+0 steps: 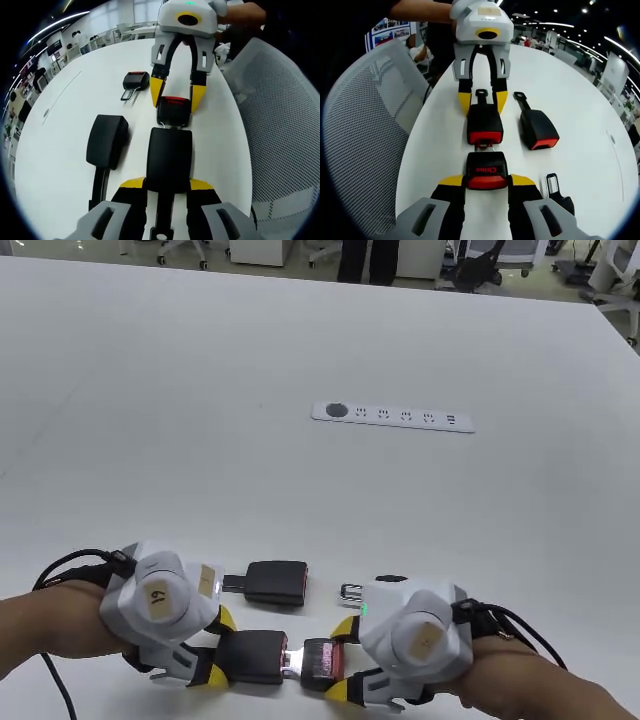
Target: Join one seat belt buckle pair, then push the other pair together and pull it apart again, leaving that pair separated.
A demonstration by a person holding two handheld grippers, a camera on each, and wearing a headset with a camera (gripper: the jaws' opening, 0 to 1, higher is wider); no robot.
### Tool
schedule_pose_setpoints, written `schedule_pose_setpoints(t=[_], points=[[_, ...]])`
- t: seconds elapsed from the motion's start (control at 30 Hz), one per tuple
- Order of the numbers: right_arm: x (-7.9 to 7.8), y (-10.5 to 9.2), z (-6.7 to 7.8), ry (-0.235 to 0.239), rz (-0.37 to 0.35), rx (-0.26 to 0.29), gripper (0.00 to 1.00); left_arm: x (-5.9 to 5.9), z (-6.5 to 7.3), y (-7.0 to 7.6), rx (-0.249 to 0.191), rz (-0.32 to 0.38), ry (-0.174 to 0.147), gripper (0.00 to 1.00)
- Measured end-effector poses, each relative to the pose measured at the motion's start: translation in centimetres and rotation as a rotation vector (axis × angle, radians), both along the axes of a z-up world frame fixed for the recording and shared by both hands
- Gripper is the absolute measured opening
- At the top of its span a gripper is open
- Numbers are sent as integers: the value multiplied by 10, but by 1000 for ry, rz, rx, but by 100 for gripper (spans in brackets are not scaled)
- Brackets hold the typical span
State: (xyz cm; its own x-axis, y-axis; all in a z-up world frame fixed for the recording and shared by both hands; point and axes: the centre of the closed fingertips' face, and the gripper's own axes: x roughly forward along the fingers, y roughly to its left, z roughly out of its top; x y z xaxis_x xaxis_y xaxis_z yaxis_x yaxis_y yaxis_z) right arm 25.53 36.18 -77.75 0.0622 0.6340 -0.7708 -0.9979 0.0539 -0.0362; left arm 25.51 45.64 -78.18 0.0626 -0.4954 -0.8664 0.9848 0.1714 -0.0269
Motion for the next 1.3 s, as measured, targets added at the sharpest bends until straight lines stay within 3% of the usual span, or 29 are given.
schedule_pose_setpoints(t=[0.8, 0.83, 0.87, 0.93, 1.1, 1.3], points=[[0, 3, -6, 13, -38, -25, 28, -1, -1, 1, 14, -7, -1, 30], [0, 4, -5, 12, -39, -22, 28, -1, 0, 1, 13, -6, -1, 30], [-2, 15, -5, 42, -67, 25, 28, 0, 0, -2, 2, -2, -8, 30], [-1, 13, 0, -4, -55, -14, 28, -1, 0, 0, 8, -2, -3, 30], [-7, 9, 9, 6, -47, -4, 28, 0, 2, -1, -3, 6, -4, 30], [-4, 11, 3, -4, -35, -13, 29, -1, 2, -1, 0, 2, -4, 30]])
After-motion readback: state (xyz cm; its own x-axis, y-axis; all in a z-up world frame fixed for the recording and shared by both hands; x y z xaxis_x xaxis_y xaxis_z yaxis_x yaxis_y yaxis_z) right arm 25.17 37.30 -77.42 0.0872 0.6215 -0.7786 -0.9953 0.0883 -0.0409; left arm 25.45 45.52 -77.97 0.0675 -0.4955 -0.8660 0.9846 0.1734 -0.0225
